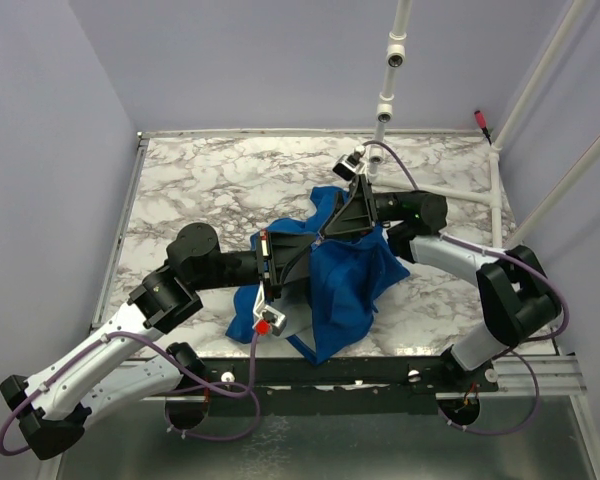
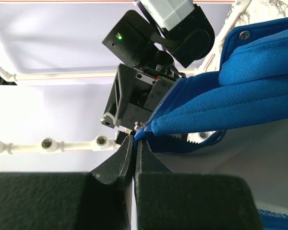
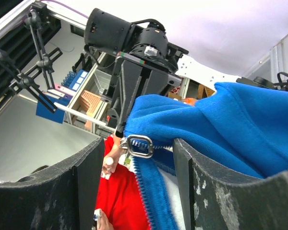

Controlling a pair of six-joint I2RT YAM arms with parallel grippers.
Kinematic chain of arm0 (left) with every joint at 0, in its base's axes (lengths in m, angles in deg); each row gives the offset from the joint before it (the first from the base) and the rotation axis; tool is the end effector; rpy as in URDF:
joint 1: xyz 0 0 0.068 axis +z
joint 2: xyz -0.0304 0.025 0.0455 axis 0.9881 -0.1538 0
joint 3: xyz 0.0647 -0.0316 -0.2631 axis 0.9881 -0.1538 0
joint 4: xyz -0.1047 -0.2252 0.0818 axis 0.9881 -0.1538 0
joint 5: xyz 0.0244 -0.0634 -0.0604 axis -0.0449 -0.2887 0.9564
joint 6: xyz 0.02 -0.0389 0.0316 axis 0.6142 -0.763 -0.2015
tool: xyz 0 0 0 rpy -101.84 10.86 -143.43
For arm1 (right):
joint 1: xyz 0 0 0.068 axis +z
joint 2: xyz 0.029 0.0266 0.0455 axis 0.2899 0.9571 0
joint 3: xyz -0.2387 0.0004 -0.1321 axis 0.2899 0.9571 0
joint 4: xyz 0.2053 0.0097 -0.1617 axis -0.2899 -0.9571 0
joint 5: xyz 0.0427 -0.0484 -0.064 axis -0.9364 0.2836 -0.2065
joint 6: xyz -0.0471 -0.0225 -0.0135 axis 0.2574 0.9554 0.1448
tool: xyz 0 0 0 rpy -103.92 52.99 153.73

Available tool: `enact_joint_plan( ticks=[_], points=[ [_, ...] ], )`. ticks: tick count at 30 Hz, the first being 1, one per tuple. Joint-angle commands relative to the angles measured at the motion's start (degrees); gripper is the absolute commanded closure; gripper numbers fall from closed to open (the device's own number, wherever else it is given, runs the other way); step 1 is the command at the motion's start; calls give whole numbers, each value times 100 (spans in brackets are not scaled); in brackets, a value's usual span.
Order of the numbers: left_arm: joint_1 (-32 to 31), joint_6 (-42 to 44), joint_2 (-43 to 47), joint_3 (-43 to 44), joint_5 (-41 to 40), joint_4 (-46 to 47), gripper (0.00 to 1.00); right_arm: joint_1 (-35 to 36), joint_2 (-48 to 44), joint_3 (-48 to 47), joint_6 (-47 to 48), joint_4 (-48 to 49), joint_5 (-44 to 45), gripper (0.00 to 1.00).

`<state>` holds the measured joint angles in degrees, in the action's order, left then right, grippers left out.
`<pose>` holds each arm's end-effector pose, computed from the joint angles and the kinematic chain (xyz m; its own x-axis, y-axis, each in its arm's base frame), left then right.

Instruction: Zip up the jacket

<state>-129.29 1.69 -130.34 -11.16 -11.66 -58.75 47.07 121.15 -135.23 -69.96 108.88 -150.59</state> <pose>0.1011 -0.1431 0.3787 0.9919 0.1244 -0.0271 0.0327 -0.0430 0.9985 0.2545 0.1866 0.3289 -0.9239 -0.1546 -0.3501 -0.2883 -0.3207 0.9022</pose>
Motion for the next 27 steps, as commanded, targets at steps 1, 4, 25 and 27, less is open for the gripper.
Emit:
enact_joint_plan(
  ticks=[1, 4, 25, 27],
  points=[
    [-24, 162, 103, 102, 235, 221, 100, 21, -337, 105, -266, 1511, 130, 38],
    [-25, 187, 103, 92, 217, 219, 100, 11, -491, 269, -347, 1509, 102, 40],
    [-26, 294, 69, 78, 250, 217, 100, -246, -565, 287, -473, 1507, -52, 67],
    [-24, 295, 68, 78, 252, 222, 100, -245, -548, 325, -466, 1507, -52, 67]
  ],
)
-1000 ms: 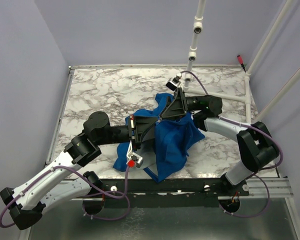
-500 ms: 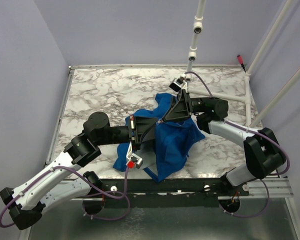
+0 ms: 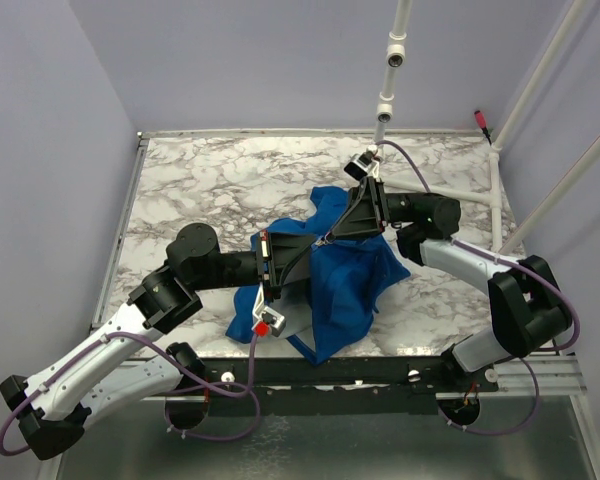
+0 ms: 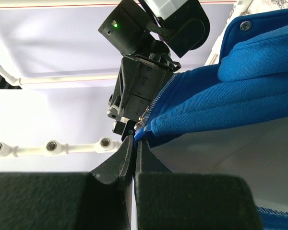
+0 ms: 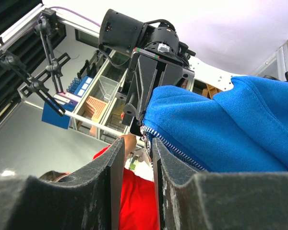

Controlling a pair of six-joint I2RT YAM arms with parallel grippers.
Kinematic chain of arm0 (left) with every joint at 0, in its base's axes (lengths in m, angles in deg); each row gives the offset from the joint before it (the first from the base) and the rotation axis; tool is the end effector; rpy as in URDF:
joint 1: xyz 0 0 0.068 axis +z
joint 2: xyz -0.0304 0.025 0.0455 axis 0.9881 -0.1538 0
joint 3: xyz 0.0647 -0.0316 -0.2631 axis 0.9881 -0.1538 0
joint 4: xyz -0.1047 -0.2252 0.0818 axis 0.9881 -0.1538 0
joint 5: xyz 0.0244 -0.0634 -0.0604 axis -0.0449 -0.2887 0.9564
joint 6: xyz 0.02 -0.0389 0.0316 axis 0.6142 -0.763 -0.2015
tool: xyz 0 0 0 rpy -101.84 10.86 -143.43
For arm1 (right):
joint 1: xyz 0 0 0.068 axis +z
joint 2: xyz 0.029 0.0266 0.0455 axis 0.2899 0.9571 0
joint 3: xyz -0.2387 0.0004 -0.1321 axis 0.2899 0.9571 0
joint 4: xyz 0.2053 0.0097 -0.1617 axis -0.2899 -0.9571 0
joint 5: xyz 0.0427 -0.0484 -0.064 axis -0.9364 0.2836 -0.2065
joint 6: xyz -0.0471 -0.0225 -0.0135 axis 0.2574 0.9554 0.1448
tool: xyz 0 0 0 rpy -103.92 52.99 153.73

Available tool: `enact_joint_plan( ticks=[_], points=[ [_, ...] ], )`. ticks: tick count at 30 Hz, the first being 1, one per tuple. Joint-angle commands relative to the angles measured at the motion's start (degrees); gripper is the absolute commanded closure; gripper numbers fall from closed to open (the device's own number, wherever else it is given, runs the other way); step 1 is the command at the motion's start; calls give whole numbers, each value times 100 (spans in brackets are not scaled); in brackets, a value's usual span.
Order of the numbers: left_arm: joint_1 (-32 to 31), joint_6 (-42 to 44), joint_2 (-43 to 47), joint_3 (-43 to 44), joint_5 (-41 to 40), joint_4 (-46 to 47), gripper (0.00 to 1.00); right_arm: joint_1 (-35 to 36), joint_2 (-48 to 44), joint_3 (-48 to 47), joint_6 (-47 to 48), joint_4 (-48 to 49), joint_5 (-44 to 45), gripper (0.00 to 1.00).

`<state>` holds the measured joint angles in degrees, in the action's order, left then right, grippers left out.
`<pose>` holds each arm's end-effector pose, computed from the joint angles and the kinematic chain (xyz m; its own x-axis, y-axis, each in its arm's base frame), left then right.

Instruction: Zip up the jacket

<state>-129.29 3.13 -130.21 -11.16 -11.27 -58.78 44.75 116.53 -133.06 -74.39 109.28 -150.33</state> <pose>0.1004 -0.1427 0.3790 0.9932 0.1165 -0.0013 0.0066 -0.0446 0.9990 0.2444 0.1668 0.3413 -0.9375 -0.1297 -0.3230 -0.2682 -0.3221 0.9079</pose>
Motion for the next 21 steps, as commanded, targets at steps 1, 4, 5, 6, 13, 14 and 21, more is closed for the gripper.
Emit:
enact_joint_plan(
  ticks=[1, 4, 5, 6, 13, 14, 21],
  points=[
    [-28, 151, 54, 80, 213, 224, 100, -13, -81, 124, -17, 1468, -84, 68],
    [-20, 151, 46, 82, 222, 222, 100, -13, -46, 118, -8, 1468, -86, 71],
    [-27, 151, 46, 83, 222, 223, 100, -15, -33, 109, -10, 1468, -90, 72],
    [-22, 151, 45, 83, 211, 224, 100, -13, -17, 101, -12, 1468, -94, 74],
    [-28, 126, 45, 79, 211, 223, 100, -13, 68, 66, -36, 1465, -167, 99],
    [-23, 118, 45, 79, 213, 222, 100, -13, 93, 61, -38, 1463, -192, 99],
    [-27, 5, 67, 65, 213, 222, 100, -101, -58, 8, 566, 789, -519, 99]
  ],
)
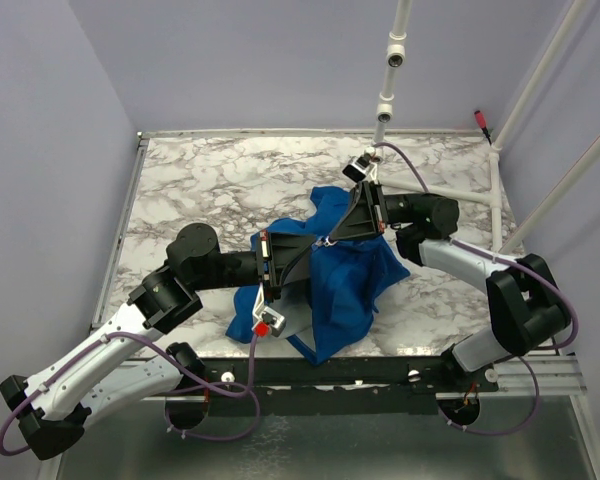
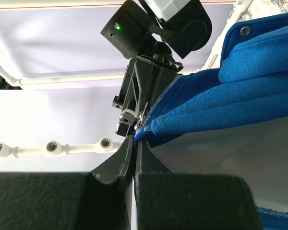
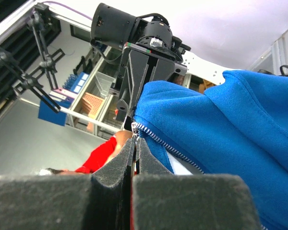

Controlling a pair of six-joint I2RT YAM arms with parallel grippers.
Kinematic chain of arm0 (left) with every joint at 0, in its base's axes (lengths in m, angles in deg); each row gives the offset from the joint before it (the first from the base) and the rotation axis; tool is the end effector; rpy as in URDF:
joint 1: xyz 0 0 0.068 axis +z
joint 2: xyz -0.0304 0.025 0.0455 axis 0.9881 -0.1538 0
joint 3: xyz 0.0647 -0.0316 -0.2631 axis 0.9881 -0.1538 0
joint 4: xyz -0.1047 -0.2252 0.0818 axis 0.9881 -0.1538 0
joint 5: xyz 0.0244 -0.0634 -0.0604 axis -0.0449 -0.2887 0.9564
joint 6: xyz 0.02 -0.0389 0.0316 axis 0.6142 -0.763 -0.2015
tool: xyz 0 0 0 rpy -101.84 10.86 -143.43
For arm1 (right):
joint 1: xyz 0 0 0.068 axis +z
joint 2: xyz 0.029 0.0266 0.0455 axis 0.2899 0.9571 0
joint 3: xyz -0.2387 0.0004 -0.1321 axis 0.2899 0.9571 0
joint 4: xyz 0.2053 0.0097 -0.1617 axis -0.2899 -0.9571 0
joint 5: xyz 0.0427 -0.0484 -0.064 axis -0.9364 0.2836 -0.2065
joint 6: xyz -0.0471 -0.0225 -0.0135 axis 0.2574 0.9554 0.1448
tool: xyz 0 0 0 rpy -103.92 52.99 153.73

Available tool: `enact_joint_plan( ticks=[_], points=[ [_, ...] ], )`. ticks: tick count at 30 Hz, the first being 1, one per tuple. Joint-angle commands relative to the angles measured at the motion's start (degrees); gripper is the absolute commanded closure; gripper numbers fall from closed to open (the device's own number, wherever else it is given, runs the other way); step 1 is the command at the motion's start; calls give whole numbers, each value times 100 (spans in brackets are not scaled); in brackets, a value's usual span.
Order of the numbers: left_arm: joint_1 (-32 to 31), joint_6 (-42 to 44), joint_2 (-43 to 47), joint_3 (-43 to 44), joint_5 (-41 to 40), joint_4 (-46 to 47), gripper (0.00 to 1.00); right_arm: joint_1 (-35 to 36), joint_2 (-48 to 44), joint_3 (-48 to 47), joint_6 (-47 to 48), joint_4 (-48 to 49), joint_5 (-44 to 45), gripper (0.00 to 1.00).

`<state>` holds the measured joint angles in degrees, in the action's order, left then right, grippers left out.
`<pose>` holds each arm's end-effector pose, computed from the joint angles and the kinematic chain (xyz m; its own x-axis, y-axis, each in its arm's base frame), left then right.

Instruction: Zip up the jacket

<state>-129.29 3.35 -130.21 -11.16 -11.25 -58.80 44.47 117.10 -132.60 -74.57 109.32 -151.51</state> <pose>0.1004 -0.1427 0.3790 0.9932 0.1160 0.0023 0.0030 -0.0453 0.9990 0.2463 0.1665 0.3358 -0.9397 -0.1460 -0.3094 -0.2549 -0.3045 0.9178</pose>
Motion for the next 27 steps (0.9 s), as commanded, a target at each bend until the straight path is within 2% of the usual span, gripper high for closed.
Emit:
enact_joint_plan(
  ticks=[1, 4, 8, 10, 11, 15, 20, 25, 27],
  points=[
    [-25, -28, 71, 57, 211, 222, 100, -94, -244, -29, 914, 359, -463, 99],
    [-22, -85, 88, 57, 219, 222, 100, -153, -726, -164, 2592, -1673, -583, 99],
    [-20, -119, 107, 64, 228, 219, 100, -235, -1308, -1033, 5943, -6200, -289, 99],
    [-25, -123, 107, 59, 247, 220, 100, -261, -1304, -1526, 6994, -7858, -60, 99],
    [-22, -123, 111, 63, 259, 223, 100, -268, -1297, -1630, 7173, -8168, -22, 99],
    [-26, -119, 107, 65, 281, 218, 100, -344, -1377, -1618, 7318, -8337, 212, 99],
    [-23, -135, 116, 79, 296, 223, 100, -357, -1337, -1875, 8045, -9339, 612, 99],
    [-21, -172, 116, 108, 301, 216, 100, -356, -1155, -2452, 9156, -10857, 1706, 99],
    [-22, -230, 107, 151, 286, 214, 100, -371, -1128, -2616, 9444, -11182, 2207, 99]
  ],
)
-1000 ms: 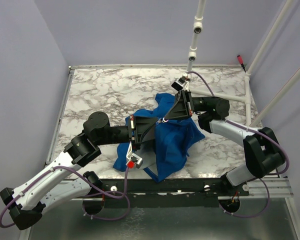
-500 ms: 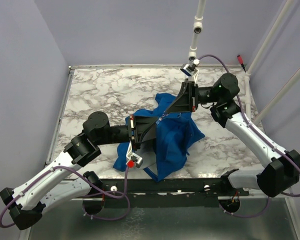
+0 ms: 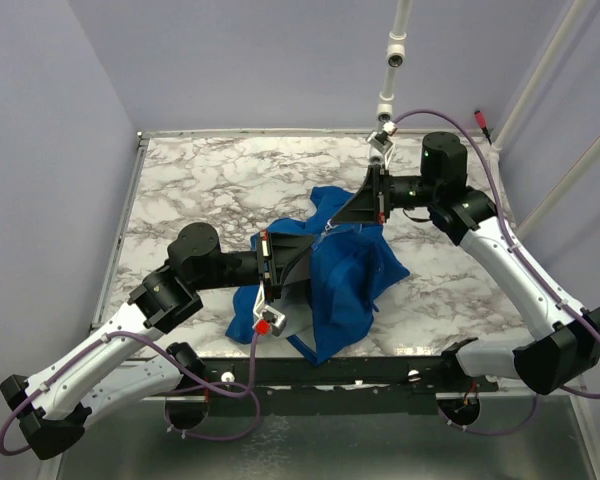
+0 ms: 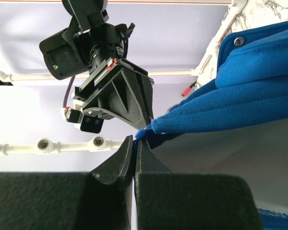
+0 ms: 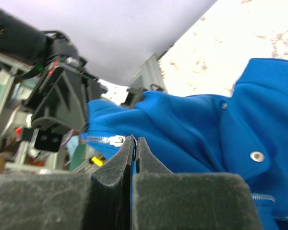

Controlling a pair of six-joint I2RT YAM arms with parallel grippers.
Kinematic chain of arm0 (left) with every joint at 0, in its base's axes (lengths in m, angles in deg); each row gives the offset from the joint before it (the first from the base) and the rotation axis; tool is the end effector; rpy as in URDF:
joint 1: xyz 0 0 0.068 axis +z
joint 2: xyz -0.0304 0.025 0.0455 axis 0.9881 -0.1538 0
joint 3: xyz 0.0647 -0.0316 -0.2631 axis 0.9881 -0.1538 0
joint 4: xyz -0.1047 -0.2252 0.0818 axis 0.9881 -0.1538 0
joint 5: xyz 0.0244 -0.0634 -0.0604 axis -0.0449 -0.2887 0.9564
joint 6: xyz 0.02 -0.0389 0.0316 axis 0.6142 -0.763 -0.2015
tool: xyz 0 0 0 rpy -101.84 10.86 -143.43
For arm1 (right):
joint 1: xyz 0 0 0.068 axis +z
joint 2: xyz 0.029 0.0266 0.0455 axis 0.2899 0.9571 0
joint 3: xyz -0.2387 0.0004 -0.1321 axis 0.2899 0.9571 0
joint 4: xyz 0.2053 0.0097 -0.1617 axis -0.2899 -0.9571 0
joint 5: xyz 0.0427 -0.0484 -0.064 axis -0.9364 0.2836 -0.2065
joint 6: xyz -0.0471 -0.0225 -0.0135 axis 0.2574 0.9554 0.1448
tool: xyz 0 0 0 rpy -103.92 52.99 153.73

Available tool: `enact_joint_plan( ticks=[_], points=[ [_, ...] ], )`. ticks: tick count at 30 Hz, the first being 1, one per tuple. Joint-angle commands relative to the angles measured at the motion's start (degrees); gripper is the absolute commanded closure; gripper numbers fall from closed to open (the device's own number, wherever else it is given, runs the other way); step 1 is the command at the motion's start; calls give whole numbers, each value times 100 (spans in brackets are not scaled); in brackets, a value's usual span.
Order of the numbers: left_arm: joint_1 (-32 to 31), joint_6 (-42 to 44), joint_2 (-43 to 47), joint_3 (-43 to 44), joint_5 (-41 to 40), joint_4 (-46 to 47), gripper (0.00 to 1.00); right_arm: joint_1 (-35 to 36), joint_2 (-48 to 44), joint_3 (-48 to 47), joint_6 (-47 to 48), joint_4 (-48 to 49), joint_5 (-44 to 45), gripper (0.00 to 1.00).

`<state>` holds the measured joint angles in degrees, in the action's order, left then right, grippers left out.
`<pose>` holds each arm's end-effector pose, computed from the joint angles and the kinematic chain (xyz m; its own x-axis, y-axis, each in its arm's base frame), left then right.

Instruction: Zip up the jacket

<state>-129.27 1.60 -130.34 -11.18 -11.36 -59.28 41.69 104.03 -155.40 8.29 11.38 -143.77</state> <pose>0.1009 -0.1430 0.3776 0.9922 0.1198 -0.0344 0.0407 -0.0499 0.9979 0.2426 0.1469 0.3937 -0.7352 -0.0576 -0.6754 -0.6769 0.1142 0.7271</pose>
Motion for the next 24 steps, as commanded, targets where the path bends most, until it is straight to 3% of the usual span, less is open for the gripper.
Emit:
enact_joint_plan(
  ticks=[1, 16, 24],
  points=[
    [-24, -76, 125, 177, 289, 259, 100, -120, 176, -371, 1237, -1439, 1643, 99],
    [-25, -217, 144, 813, 236, 258, 100, -788, 456, -1020, 1449, -838, 4247, 99],
    [-27, -392, 234, 1572, 39, 254, 100, -1036, 882, -1683, 1600, -731, 5283, 99]
  ],
)
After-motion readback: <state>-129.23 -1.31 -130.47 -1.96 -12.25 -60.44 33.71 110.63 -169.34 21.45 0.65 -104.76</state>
